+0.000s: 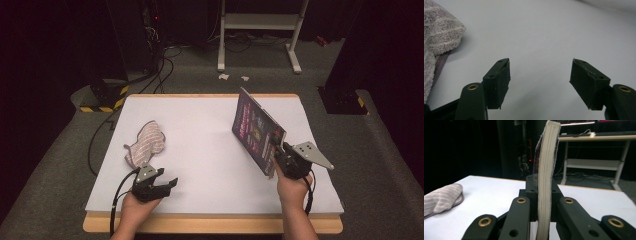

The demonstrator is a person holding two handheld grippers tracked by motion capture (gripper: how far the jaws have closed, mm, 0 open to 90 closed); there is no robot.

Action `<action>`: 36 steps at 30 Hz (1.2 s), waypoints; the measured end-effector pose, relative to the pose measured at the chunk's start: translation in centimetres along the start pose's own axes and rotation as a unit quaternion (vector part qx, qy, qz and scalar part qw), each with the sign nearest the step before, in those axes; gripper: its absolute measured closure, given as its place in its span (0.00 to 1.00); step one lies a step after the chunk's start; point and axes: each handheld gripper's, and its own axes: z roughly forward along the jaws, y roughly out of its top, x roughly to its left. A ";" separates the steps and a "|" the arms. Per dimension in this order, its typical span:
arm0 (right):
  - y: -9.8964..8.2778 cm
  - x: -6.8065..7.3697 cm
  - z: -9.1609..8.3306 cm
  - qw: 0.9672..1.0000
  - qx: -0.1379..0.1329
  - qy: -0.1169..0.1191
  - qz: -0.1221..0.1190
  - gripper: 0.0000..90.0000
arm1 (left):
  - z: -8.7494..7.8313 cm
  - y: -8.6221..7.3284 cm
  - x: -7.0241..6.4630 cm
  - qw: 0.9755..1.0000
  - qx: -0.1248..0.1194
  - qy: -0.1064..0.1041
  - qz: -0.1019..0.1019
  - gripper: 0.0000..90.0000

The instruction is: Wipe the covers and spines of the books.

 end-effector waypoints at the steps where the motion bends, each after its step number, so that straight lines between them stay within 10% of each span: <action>1: 0.0 0.0 0.0 1.000 0.000 0.000 0.000 0.94 | 0.0 0.0 0.0 1.000 0.000 0.000 0.000 0.36; 8: -0.1 -0.6 -0.2 1.000 -0.001 -0.025 -0.010 0.94 | 0.0 0.0 0.0 1.000 0.000 0.000 0.000 0.36; 36: -2.0 5.5 2.2 0.996 0.042 0.074 -0.037 0.94 | 0.2 -0.1 0.0 1.000 0.005 -0.005 -0.001 0.36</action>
